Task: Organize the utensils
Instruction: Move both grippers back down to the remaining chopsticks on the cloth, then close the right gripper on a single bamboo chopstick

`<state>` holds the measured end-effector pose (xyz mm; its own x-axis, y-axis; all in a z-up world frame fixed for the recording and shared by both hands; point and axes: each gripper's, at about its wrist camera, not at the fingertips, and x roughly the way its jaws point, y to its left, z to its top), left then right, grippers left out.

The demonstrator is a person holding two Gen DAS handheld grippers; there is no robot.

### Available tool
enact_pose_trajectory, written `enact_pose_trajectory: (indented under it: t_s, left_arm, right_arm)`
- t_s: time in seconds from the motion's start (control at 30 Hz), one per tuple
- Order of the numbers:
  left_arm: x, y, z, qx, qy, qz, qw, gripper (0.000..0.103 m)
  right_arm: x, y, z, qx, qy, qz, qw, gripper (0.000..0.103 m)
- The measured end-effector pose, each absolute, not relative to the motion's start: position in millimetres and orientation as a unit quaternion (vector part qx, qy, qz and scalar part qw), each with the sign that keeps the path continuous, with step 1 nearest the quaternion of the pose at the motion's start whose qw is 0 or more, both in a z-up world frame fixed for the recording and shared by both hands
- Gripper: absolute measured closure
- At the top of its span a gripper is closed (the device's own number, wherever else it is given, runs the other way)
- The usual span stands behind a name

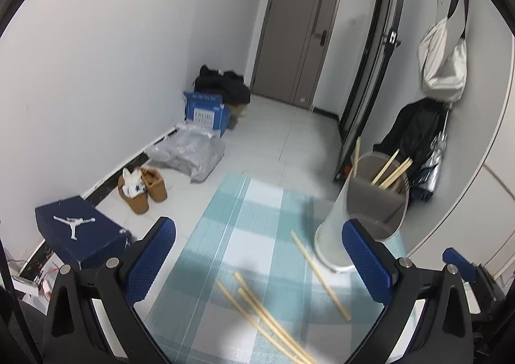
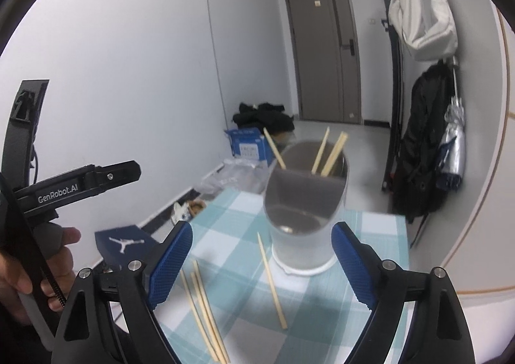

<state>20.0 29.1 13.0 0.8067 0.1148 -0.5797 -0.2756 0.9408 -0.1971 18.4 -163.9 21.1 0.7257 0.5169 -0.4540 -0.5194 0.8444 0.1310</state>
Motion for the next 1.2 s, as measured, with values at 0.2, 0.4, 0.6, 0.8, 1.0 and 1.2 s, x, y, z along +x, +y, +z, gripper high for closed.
enact_pose_trajectory:
  t_s: [0.2, 0.4, 0.6, 0.8, 1.0, 1.2]
  left_arm:
    - [27, 40, -18, -0.153, 0.331, 0.11, 0.925, 0.001]
    - [40, 51, -38, -0.172, 0.375, 0.115, 0.904, 0.001]
    - [46, 62, -45, -0.201, 0.401, 0.119, 0.886, 0.001]
    - [52, 69, -51, -0.224, 0.415, 0.121, 0.874, 0.001]
    - [52, 73, -53, -0.236, 0.42, 0.123, 0.868, 0.001]
    - [54, 75, -54, -0.242, 0.423, 0.125, 0.864, 0.001]
  right_arm:
    - [31, -155, -7, -0.024, 0.287, 0.273, 0.918, 0.015]
    - [54, -148, -44, -0.025, 0.353, 0.266, 0.897, 0.018]
    - [75, -130, -85, -0.068, 0.413, 0.26, 0.87, 0.038]
    - [83, -118, -108, -0.099, 0.443, 0.263, 0.851, 0.068]
    - [80, -108, -117, -0.129, 0.453, 0.273, 0.839, 0.092]
    - [73, -105, -116, -0.144, 0.458, 0.284, 0.83, 0.098]
